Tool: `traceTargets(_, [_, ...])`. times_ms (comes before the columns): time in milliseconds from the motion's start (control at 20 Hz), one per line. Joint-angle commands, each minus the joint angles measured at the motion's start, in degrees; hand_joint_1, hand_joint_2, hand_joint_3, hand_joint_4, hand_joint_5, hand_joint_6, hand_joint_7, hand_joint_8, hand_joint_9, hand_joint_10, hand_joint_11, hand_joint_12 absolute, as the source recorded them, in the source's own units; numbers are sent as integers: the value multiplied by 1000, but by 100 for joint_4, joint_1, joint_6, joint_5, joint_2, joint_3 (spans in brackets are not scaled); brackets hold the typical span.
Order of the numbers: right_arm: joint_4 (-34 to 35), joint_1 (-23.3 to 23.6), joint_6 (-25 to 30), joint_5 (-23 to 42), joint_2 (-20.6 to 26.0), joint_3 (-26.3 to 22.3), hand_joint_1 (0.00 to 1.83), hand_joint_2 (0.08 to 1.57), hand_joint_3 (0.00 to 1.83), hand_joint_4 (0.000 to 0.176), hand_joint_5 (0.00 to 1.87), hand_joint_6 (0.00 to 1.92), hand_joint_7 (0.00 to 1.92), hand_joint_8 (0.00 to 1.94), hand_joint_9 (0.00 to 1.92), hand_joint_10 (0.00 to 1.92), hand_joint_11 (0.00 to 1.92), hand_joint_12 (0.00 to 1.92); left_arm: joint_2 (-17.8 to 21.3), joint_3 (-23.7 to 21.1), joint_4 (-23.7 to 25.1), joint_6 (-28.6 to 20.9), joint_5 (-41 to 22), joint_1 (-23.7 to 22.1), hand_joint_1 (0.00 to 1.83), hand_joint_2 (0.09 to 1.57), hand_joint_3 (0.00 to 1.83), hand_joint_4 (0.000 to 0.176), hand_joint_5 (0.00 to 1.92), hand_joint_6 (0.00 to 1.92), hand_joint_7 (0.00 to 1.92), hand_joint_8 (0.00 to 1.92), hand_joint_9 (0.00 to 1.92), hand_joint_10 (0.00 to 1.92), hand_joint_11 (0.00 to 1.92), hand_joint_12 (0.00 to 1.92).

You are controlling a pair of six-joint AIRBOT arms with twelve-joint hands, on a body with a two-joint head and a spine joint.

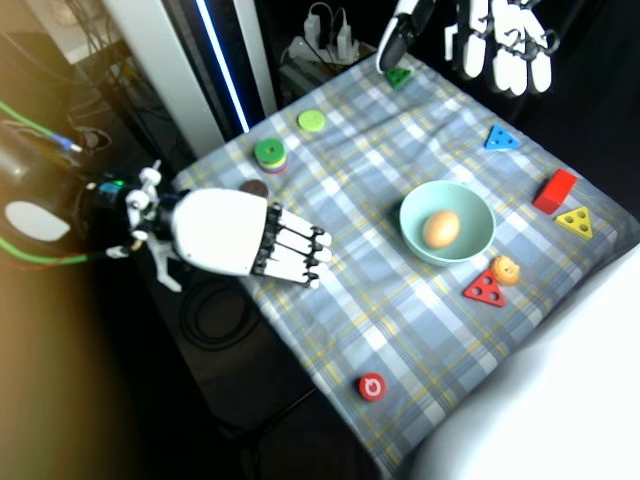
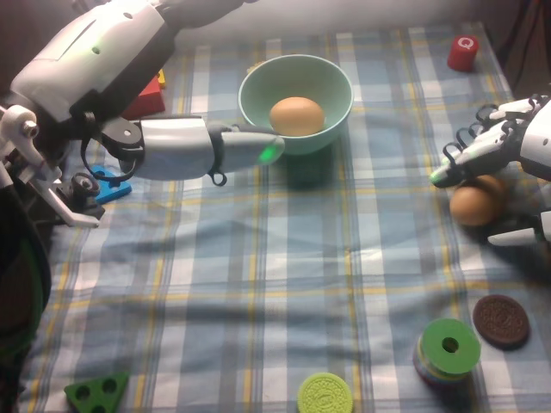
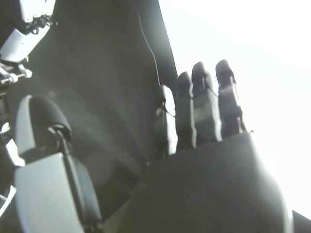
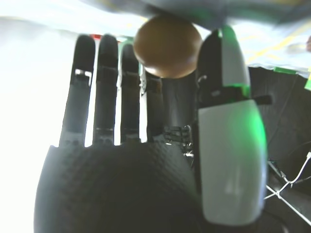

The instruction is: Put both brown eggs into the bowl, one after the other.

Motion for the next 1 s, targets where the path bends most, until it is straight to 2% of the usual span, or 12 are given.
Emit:
traceTargets(0, [156,68,24,526,21,35,1104,1058,7,8,1038,640,973,10,994,23,608,891,44,-19,133,-46,-692,-54,701,899,6,122,307,2,275,1,249,2,0,302])
traceTargets(50, [156,69,24,520,16,40,1230,1076,28,0,1011,846,1019,728,1150,124,692,1218,44,-19,131,-46,-691,-54,700,905,2,110,326,2,283,1,261,2,0,357])
traceTargets(100, [154,72,24,512,15,43,1252,1100,12,0,984,922,1001,943,1058,673,741,1429,44,-20,125,-46,-691,-48,708,906,1,105,327,1,284,1,261,1,0,365])
traceTargets(250, [137,101,24,490,7,60,1260,1107,0,0,985,928,1002,1012,977,1304,875,1673,43,-20,109,-46,-690,-44,612,926,6,119,325,0,291,1,278,5,0,401])
traceTargets(450, [49,398,-4,498,-28,104,1265,1097,0,0,1007,893,1022,982,1002,1312,937,1568,49,-28,44,-46,-785,-5,545,960,4,150,276,0,290,4,256,3,0,248])
traceTargets(500, [31,558,-83,509,-40,109,1189,1059,0,0,1110,744,967,1212,975,1510,934,1758,66,-39,18,-46,-827,21,610,946,0,134,282,2,306,8,273,8,3,259])
traceTargets(600, [30,959,-274,545,-142,151,1255,1088,4,0,1128,503,986,1236,1003,1329,924,1634,116,-80,-54,-46,-954,105,654,937,0,125,277,0,325,3,293,3,0,321])
traceTargets(700, [24,1493,-342,558,-531,413,1175,1074,2,0,1076,801,960,1294,942,1597,903,1860,233,-186,-316,-46,-1368,362,776,900,0,170,249,0,327,0,296,0,0,450])
traceTargets(750, [24,1585,-342,556,-615,465,1174,1074,1,0,1074,811,965,1448,890,1738,416,1807,250,-199,-373,-46,-1443,403,892,876,0,147,288,6,341,2,318,5,0,490])
traceTargets(800, [28,1782,-343,529,-812,608,1180,1062,0,0,1108,755,856,1838,767,1884,333,1898,292,-227,-530,-46,-1638,504,847,922,6,141,286,1,333,0,319,3,0,469])
traceTargets(850, [31,1907,-343,471,-955,707,1183,1060,0,0,1108,752,880,1691,791,1885,533,1916,319,-238,-631,-47,-1745,570,814,948,7,135,287,0,331,0,320,1,0,428])
traceTargets(950, [29,2084,-361,338,-1160,840,1271,1075,0,0,1095,599,1082,1058,934,1196,694,1570,338,-239,-746,-47,-1829,637,663,960,2,142,326,4,386,5,345,3,0,313])
